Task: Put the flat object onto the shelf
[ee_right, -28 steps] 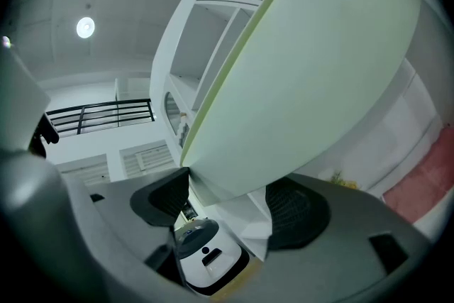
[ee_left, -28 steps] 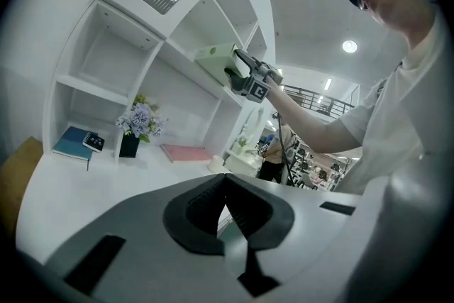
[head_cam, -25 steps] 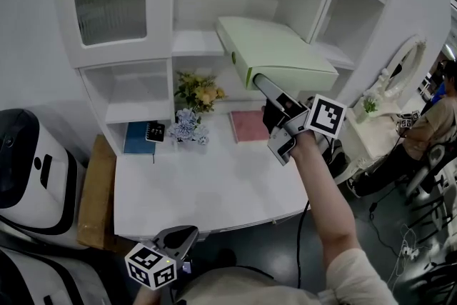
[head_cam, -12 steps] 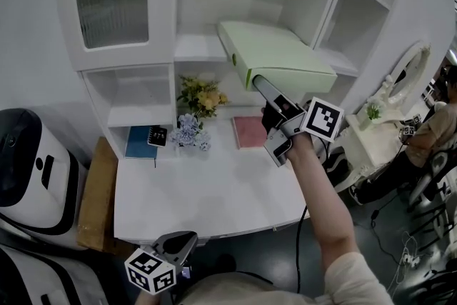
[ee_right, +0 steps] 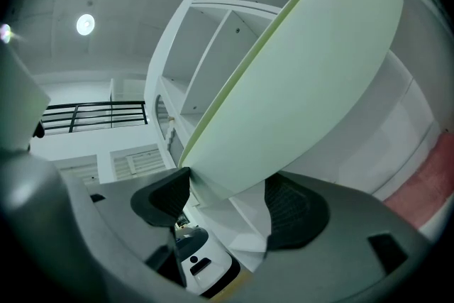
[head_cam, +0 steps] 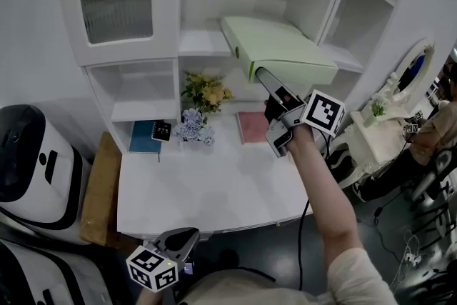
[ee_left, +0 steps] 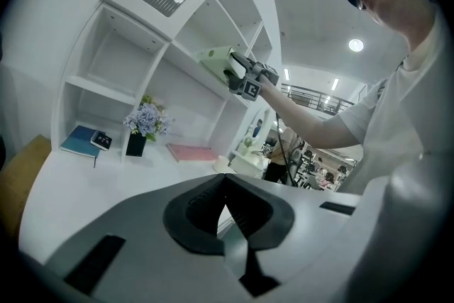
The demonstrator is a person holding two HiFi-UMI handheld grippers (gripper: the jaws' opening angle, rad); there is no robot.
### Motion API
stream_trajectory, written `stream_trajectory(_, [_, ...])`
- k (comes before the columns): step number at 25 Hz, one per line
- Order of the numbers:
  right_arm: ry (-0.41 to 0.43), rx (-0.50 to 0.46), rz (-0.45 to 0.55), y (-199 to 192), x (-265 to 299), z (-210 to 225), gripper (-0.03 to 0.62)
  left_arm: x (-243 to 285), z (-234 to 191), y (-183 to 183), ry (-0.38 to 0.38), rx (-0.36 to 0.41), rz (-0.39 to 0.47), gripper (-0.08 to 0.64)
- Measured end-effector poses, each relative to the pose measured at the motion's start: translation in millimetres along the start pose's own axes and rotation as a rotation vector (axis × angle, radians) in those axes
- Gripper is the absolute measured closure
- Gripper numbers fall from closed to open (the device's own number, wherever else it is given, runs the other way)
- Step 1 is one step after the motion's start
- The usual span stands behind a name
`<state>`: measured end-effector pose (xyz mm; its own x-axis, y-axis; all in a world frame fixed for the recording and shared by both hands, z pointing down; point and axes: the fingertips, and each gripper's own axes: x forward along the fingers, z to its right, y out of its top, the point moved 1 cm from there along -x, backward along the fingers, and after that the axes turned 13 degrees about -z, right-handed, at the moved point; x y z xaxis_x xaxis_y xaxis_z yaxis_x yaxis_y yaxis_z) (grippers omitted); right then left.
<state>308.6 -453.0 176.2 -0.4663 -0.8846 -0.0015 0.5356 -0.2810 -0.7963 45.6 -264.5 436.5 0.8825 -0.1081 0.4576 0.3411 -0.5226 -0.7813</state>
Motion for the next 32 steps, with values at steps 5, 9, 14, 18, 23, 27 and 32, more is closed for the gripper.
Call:
stream_trajectory(5, [-0.015, -0.009, 0.006, 0.9, 1.9, 2.3, 0.247, 0.3, 2.7, -4.7, -0.006, 0.0, -0.006, 0.546])
stream_trajectory(9, [-0.013, 0.018, 0.02, 1.9, 5.9, 2.3, 0.248, 0.4, 3.2, -7.7, -0.008, -0.004, -0.01, 0.546])
stream_trajectory(14, [-0.033, 0.016, 0.038, 4.0, 11.6, 6.6, 0.249, -0.8, 1.4, -8.9, -0.006, -0.009, -0.009, 0.546])
stream_trajectory(18, [-0.046, 0.011, 0.046, 5.3, 13.1, 8.3, 0.25, -2.5, 0.9, -9.5, -0.003, -0.011, -0.007, 0.546])
stream_trajectory(23, [-0.058, 0.011, 0.058, 7.2, 13.0, 9.6, 0.252, -2.5, 2.1, -11.7, 0.0, -0.008, -0.009, 0.546])
stream_trajectory(27, [-0.07, 0.014, 0.062, 8.8, 18.1, 13.2, 0.252, -3.6, -0.3, -11.0, -0.001, -0.009, -0.01, 0.546])
stream_trajectory(32, [-0.085, 0.011, 0.063, 10.7, 21.6, 18.7, 0.255, -4.5, -6.5, -12.8, 0.003, -0.021, -0.014, 0.546])
